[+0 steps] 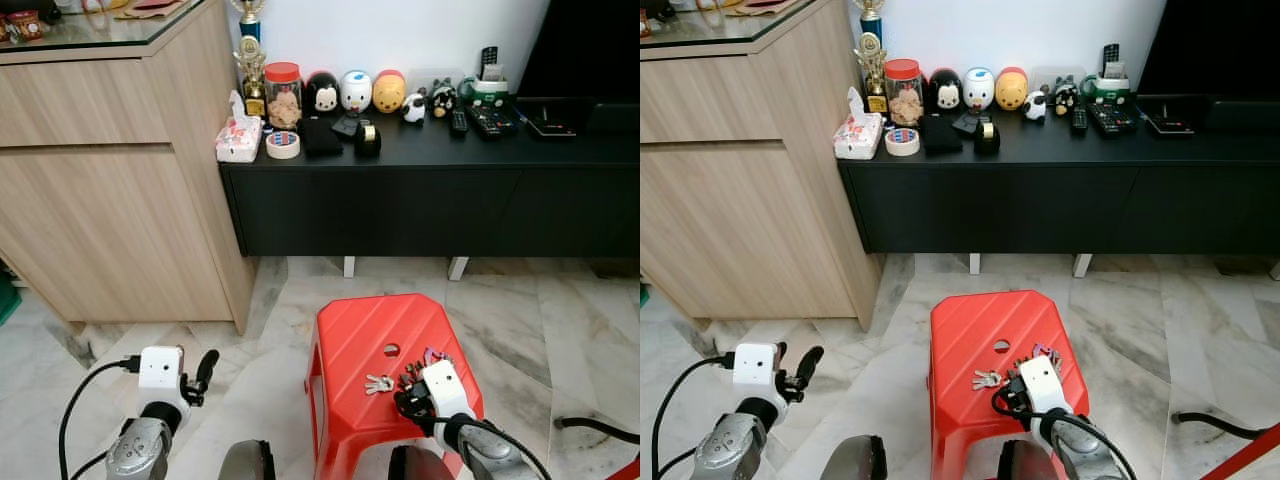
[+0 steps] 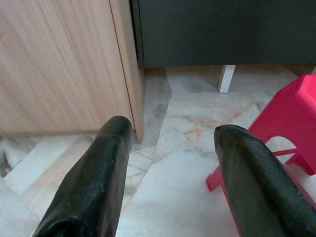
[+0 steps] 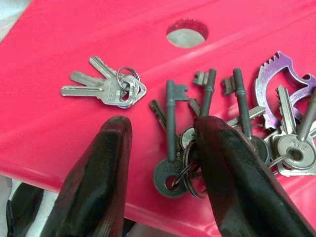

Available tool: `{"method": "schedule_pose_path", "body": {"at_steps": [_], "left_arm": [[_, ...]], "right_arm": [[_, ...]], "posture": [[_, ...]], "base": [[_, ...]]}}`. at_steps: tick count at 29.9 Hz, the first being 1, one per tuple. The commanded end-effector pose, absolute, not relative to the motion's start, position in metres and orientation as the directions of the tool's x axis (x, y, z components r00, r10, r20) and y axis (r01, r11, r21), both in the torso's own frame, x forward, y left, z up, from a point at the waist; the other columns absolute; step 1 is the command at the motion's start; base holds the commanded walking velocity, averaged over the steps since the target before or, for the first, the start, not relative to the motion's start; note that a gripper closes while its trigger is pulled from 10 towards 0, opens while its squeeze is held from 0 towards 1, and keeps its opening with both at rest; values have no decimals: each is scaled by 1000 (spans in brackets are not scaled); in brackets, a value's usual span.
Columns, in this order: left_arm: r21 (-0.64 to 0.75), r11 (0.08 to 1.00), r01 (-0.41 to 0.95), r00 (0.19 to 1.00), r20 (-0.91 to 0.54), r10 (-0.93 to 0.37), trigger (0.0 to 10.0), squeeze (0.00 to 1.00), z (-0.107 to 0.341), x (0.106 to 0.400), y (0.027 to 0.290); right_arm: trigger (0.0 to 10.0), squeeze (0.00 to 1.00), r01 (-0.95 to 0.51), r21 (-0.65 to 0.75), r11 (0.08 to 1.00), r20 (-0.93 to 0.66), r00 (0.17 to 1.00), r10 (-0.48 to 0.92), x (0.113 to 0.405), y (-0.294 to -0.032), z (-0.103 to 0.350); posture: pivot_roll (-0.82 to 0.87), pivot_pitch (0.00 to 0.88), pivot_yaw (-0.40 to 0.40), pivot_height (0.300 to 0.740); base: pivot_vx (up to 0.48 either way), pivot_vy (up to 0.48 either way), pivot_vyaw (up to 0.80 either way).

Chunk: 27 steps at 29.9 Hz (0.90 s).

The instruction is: Hang keys on a hook

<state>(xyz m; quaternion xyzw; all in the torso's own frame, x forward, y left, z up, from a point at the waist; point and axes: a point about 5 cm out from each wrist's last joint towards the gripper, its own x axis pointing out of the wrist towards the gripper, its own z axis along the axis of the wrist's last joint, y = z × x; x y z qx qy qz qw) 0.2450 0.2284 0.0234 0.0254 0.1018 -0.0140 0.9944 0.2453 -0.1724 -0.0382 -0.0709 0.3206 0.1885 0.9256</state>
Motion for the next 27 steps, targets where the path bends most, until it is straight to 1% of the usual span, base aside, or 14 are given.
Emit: {"method": "schedule_pose_path", "body": {"at_steps": [1, 16, 27], "left_arm": [[49, 998, 30, 975, -223, -19, 10000, 0, 20, 242, 230], [47, 998, 33, 972, -233, -21, 10000, 0, 17, 242, 230], [50, 998, 30, 971, -240, -18, 10000, 0, 16, 243, 231]], "right_arm": [[0, 0, -389, -28, 921, -632, 721, 285, 245, -176, -38], [0, 0, -363, -57, 930, -651, 720, 241, 247, -181, -38], [0, 0, -329, -78, 941, -606, 765, 218, 256, -180, -31]], "posture": [[86, 0, -6, 594], [89, 0, -11, 594], [85, 0, -10, 594]], "base": [[0, 0, 0], [0, 0, 0], [0, 0, 0]]}}
